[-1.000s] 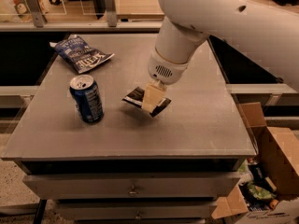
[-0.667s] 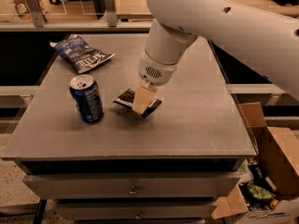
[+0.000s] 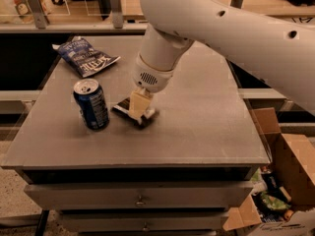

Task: Move rxbar chocolate near pepsi can

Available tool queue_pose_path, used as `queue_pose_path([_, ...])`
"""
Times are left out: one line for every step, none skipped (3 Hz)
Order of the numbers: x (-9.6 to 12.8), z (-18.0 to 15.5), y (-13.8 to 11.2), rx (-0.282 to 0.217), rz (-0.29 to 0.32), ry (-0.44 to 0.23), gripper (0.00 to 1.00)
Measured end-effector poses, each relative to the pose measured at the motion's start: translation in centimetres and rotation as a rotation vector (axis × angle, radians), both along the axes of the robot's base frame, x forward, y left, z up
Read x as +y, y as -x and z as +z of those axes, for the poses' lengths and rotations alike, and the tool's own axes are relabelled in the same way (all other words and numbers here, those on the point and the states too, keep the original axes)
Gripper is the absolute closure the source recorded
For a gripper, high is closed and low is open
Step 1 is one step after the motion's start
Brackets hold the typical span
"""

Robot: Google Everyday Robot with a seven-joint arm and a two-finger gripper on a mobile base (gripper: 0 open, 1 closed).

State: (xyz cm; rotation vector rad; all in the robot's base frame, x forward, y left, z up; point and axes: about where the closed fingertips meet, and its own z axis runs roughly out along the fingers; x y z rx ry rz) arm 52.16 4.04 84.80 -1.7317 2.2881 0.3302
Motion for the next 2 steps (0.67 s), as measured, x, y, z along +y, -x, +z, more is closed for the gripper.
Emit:
queue_pose_path([0.02, -0.02, 0.01, 0.015, -0.008, -0.005, 0.00])
queue_pose_path([0.02, -0.02, 0.01, 0.015, -0.008, -0.005, 0.00])
